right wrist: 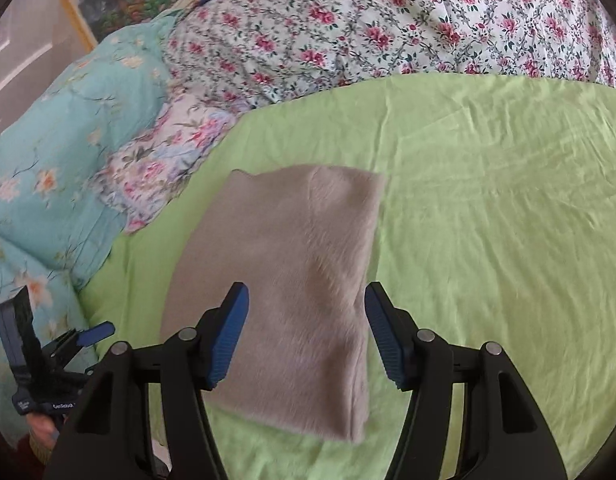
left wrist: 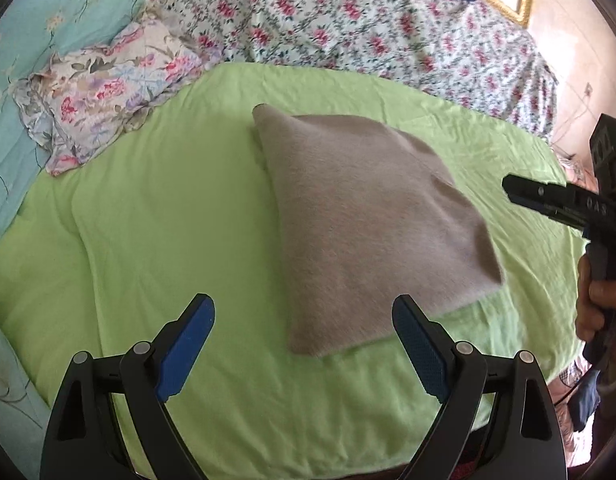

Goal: Fold small clothes

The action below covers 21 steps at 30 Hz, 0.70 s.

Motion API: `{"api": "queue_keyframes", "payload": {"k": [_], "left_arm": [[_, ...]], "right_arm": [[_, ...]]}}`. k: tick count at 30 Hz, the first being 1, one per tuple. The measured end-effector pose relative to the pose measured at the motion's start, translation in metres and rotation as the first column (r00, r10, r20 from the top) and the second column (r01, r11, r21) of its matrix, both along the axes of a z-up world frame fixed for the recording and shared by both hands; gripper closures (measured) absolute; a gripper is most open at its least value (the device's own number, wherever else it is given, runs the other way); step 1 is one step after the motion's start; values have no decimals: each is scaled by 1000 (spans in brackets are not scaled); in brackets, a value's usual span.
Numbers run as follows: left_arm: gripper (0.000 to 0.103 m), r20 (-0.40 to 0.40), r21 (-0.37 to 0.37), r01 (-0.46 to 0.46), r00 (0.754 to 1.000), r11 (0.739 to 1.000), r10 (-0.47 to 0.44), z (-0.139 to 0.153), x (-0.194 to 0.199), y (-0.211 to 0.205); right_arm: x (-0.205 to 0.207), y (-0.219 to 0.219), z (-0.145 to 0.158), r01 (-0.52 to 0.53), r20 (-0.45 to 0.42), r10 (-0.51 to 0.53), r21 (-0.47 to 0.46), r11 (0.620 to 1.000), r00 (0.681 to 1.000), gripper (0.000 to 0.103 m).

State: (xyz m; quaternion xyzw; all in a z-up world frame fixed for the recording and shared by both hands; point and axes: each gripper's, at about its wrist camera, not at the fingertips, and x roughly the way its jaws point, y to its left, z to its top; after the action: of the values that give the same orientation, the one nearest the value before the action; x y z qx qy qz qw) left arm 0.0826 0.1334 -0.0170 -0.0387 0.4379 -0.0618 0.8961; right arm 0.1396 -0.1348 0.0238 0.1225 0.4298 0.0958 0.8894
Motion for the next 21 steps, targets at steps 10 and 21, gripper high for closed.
{"api": "queue_keyframes", "payload": {"k": [10,21], "left_arm": [[12,-17,66,-46,999,997,48,5,45,5],[11,-22,134,-70,997,989,73,9,59,-9]], "right_arm": [[37,-4,-9,13,-22,-13,-2,1000,1000,38],[9,11,-20,-24,-73,24,-10,1000,997,26]]}}
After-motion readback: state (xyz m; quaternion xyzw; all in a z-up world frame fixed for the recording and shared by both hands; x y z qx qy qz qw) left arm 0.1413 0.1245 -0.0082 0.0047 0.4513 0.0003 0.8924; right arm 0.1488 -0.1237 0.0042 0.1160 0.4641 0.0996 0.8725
